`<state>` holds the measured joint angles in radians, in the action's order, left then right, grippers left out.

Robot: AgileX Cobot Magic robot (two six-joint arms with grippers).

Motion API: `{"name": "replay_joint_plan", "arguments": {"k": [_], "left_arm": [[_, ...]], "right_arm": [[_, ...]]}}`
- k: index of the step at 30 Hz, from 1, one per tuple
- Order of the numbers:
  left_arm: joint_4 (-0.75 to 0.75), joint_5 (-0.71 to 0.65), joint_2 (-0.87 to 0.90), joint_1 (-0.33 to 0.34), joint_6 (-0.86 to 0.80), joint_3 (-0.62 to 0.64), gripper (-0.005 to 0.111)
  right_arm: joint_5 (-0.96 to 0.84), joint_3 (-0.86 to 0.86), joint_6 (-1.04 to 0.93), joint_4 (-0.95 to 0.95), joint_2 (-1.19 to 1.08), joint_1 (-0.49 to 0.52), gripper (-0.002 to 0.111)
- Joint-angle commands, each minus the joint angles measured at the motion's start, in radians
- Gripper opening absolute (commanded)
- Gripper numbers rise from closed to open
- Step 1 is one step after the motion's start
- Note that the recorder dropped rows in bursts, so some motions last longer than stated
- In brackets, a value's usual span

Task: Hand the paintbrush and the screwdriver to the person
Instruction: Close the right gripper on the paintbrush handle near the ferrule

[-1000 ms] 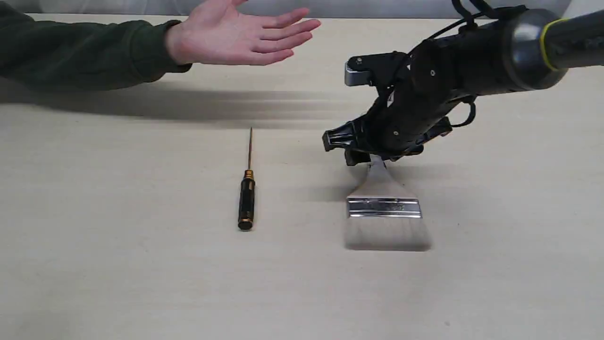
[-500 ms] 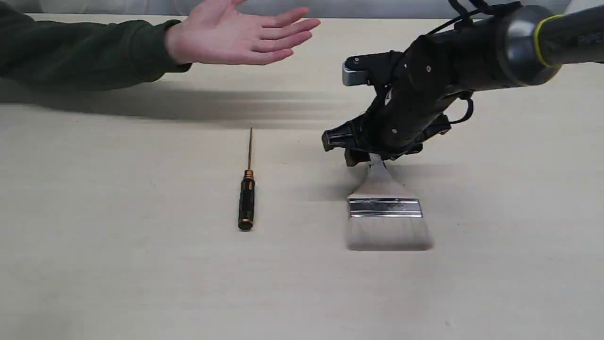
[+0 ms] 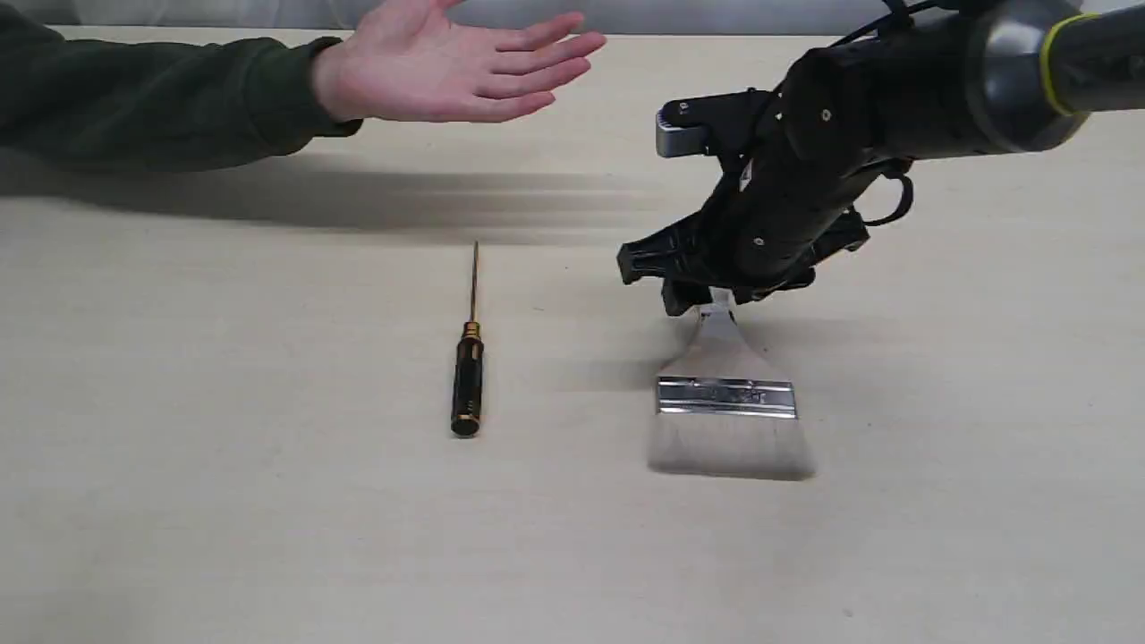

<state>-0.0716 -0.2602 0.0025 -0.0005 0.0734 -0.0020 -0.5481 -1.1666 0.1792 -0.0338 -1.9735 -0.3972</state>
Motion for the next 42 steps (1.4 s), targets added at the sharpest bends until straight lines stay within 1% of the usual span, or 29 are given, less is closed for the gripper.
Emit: {"name": "replay_joint_plan", "arguments": {"k": [1,11,23,24,28,32,34,42], "left_arm": [[0.002,0.011,-0.002,-0.007,0.002,0.002,0.0],[0.005,0.008,-0.002,-0.007,0.002,0.002,0.0],[0.005,0.01,-0.002,-0.007,0.002,0.002,0.0],[0.005,0.01,-0.002,-0.007,0.002,0.002,0.0],[0.005,0.01,-0.002,-0.007,0.002,0.002,0.0],[0.005,0.01,-0.002,-0.007,0.002,0.002,0.0],[0.005,0.01,-0.002,-0.007,0.002,0.002,0.0],[0.0,0.012,-0.002,-0.007,0.002,0.002,0.0]], "right_arm": [[-0.01,0.005,0.016,0.008,0.011,0.0,0.054],[-0.027,0.005,0.053,0.027,0.006,0.0,0.054],[-0.027,0.005,0.061,0.025,-0.079,0.0,0.053],[-0.027,0.005,0.061,0.025,-0.083,0.0,0.052],[-0.027,0.005,0.061,0.055,-0.083,0.0,0.034],[-0.033,0.005,0.061,0.079,-0.083,0.0,0.012],[-0.035,0.005,0.061,0.096,-0.083,0.0,0.004],[-0.002,0.01,0.061,0.11,-0.044,0.0,0.004]]}}
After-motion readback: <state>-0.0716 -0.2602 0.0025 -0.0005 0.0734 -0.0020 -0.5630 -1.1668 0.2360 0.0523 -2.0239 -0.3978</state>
